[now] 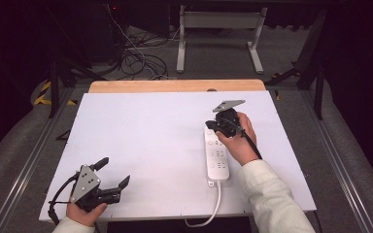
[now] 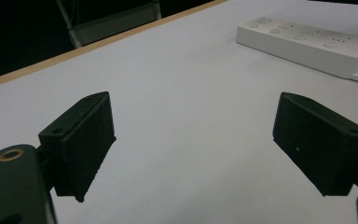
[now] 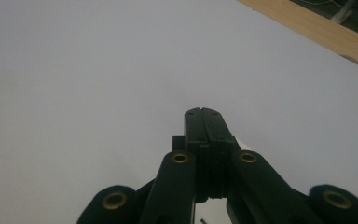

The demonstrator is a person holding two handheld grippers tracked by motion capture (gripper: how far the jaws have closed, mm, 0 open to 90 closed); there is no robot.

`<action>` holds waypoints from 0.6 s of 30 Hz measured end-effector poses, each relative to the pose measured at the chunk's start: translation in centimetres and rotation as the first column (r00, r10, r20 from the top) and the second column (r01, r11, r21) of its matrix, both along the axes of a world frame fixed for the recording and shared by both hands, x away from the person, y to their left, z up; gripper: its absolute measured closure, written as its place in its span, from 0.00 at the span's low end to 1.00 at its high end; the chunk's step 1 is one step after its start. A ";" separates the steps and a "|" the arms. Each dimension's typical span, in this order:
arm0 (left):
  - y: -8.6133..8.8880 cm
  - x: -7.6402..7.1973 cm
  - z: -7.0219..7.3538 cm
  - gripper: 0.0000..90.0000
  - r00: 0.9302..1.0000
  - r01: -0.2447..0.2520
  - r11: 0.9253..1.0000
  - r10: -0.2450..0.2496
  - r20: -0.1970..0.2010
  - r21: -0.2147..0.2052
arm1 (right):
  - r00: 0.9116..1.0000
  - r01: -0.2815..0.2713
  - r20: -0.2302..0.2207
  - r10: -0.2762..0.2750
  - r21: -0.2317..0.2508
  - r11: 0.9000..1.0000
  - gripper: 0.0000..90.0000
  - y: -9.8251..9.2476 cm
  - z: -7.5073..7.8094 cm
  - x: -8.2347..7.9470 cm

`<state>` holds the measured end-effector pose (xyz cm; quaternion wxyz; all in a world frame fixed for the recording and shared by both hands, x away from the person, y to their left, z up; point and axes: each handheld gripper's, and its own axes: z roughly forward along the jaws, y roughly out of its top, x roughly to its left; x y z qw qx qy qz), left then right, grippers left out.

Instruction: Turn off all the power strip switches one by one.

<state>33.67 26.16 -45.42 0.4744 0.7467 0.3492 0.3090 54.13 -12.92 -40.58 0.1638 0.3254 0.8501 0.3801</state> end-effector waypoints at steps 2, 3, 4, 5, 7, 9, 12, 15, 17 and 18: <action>0.0 0.0 0.0 0.15 1.000 0.000 1.000 0.000 0.002 0.000 | 0.999 -0.009 0.045 0.007 0.034 0.999 0.82 -0.4 0.4 -0.6; 0.0 0.0 0.0 0.15 1.000 -0.002 1.000 0.002 -0.001 -0.001 | 0.998 -0.018 0.064 0.015 0.046 0.999 0.78 -0.6 0.6 -1.0; 0.0 0.0 0.0 0.15 1.000 -0.001 1.000 0.001 -0.001 -0.001 | 0.996 -0.029 0.081 0.025 0.057 0.998 0.75 -0.8 0.8 -1.4; 0.1 0.1 0.0 0.15 1.000 -0.003 1.000 0.003 0.003 0.000 | 0.995 -0.040 0.097 0.033 0.067 0.997 0.70 -1.0 1.0 -1.9; 0.0 0.1 0.0 0.15 1.000 -0.005 1.000 0.005 0.004 -0.006 | 0.990 -0.062 0.134 0.050 0.083 0.995 0.58 -1.4 1.4 -2.8; -0.1 0.2 0.0 0.15 1.000 -0.001 1.000 0.001 0.002 -0.002 | 0.988 -0.082 0.137 0.067 0.108 0.991 0.54 -1.7 1.5 -3.6; -0.1 0.2 0.0 0.15 1.000 -0.001 1.000 0.001 0.004 0.004 | 0.988 -0.099 0.128 0.084 0.111 0.989 0.52 -2.3 1.5 -4.6; 0.0 0.2 0.1 0.15 1.000 -0.004 1.000 0.004 0.006 -0.003 | 0.986 -0.106 0.142 0.086 0.142 0.984 0.48 -3.2 1.2 -5.6; -0.1 0.2 0.1 0.15 1.000 -0.006 1.000 0.006 0.005 -0.007 | 0.985 -0.114 0.150 0.088 0.172 0.979 0.44 -3.9 0.9 -6.3; -0.1 0.2 0.1 0.15 1.000 -0.006 1.000 0.006 0.005 -0.006 | 0.984 -0.117 0.151 0.090 0.185 0.976 0.42 -4.2 0.7 -6.6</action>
